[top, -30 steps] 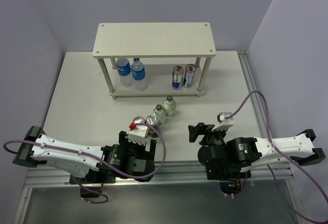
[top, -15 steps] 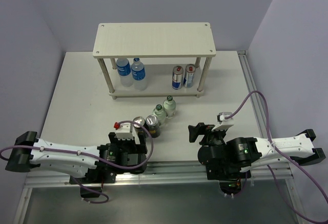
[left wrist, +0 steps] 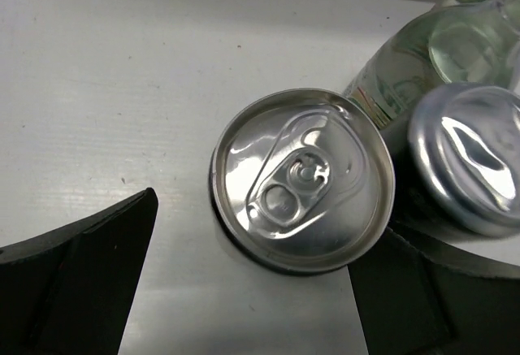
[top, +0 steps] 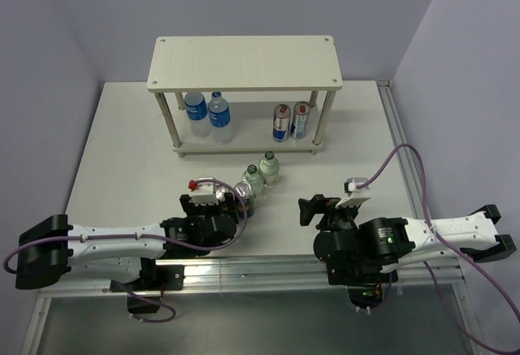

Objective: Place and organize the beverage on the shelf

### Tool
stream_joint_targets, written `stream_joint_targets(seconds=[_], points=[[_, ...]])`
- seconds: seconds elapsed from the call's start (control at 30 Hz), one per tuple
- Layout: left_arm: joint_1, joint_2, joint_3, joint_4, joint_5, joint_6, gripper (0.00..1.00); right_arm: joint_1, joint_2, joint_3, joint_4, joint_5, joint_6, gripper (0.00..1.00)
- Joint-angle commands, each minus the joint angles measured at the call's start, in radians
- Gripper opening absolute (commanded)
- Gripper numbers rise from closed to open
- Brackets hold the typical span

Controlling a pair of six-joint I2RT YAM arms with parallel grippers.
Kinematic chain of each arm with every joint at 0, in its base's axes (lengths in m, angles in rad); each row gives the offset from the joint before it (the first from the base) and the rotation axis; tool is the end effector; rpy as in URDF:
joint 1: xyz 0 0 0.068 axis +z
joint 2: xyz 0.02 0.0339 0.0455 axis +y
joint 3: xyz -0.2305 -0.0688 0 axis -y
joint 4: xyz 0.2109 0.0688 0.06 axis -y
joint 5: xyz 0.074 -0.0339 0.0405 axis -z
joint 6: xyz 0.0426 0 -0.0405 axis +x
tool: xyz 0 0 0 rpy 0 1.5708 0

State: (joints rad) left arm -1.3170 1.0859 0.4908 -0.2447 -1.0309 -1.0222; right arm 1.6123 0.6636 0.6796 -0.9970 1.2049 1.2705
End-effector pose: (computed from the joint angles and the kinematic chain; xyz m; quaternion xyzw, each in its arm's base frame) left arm 0.0818 -0.1698 0.1775 -0.0549 0.8297 -0.1065 0.5453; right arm 0.0357 0.0995 0.2447 0.0282 0.8049 0.1675 0.5686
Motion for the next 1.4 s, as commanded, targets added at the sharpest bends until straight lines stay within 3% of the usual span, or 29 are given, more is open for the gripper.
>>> stream_joint_targets(seconds=[0.0,0.27,0.37,0.4,0.47,0.5,0.57,0.77,0.87,1.03,1.23,1.37], points=[[0.044,0.031,-0.014,0.174,0.032,0.109,0.99,0.001,0.004,0.018,-0.002,0.041,0.021,0.99],[0.124,0.069,-0.038,0.295,0.048,0.182,0.99,0.001,-0.001,0.018,0.005,0.042,0.015,0.99],[0.125,0.065,-0.018,0.274,0.035,0.191,0.85,0.001,-0.007,0.015,0.006,0.042,0.012,0.99],[0.125,0.06,0.001,0.259,0.02,0.182,0.63,0.001,-0.009,0.015,0.009,0.042,0.01,0.99],[0.125,0.037,0.023,0.182,0.003,0.177,0.38,0.001,-0.015,0.014,0.009,0.042,0.009,0.99],[0.125,0.026,0.047,0.153,-0.006,0.169,0.17,0.003,-0.015,0.012,0.011,0.042,0.01,0.99],[0.127,-0.012,0.089,0.076,-0.029,0.168,0.0,0.003,-0.021,0.012,0.012,0.042,0.009,0.99],[0.124,-0.122,0.241,-0.143,-0.093,0.237,0.0,0.003,-0.038,0.006,0.024,0.042,-0.003,0.99],[0.124,-0.145,0.371,-0.166,-0.136,0.387,0.0,0.003,-0.042,0.002,0.031,0.042,-0.011,0.99],[0.151,-0.123,0.607,0.025,-0.144,0.798,0.0,0.005,-0.051,0.001,0.031,0.042,-0.01,0.99],[0.284,0.008,0.948,0.068,0.04,1.068,0.0,0.005,-0.078,-0.008,0.037,0.039,-0.017,0.99],[0.403,0.161,1.173,0.007,0.156,1.131,0.0,0.006,-0.091,-0.012,0.043,0.038,-0.022,0.98]])
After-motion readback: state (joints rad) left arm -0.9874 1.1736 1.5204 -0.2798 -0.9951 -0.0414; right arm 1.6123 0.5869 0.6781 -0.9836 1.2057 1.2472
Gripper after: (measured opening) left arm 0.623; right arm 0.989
